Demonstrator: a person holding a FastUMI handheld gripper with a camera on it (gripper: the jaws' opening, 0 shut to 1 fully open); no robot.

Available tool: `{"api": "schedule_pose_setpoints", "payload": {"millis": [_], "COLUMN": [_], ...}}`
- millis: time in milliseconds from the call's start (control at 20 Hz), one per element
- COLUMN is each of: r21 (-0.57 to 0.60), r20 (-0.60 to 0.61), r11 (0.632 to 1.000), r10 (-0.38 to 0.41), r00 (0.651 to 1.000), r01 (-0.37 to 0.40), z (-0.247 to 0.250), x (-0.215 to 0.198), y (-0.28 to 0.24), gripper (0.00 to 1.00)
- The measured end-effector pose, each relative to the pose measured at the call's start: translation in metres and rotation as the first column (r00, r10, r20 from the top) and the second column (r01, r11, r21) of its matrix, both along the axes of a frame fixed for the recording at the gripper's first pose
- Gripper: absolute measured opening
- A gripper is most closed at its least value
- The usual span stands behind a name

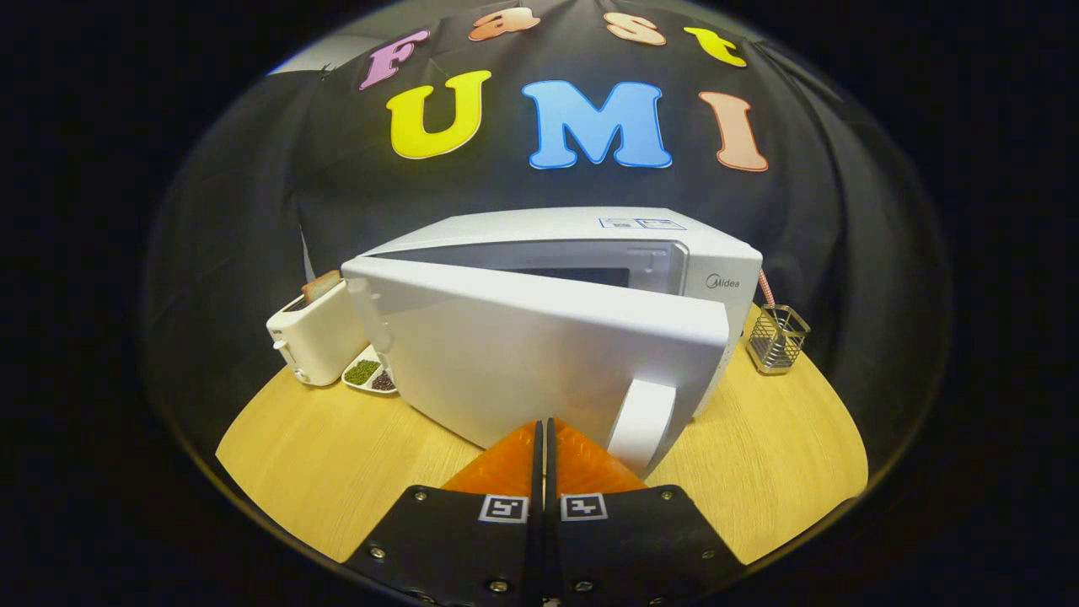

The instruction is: Open the microwave, put the food inside, and close the microwave door.

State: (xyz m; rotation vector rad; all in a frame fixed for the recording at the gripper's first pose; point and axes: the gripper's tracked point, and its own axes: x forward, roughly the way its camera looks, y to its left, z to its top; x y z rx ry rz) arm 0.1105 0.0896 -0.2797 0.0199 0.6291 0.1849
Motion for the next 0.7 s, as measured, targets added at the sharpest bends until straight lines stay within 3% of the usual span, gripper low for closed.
{"api": "schedule_pose_setpoints", "payload": {"millis": [700], "r21": [0.009], "r20": [0.010], "r11": [0.994], "r10": [-0.110], "r00": [0.994], "r01": [0.110], "z": [0.000], "x": [0.083], "y": [-0.017], "gripper": [0.00]}}
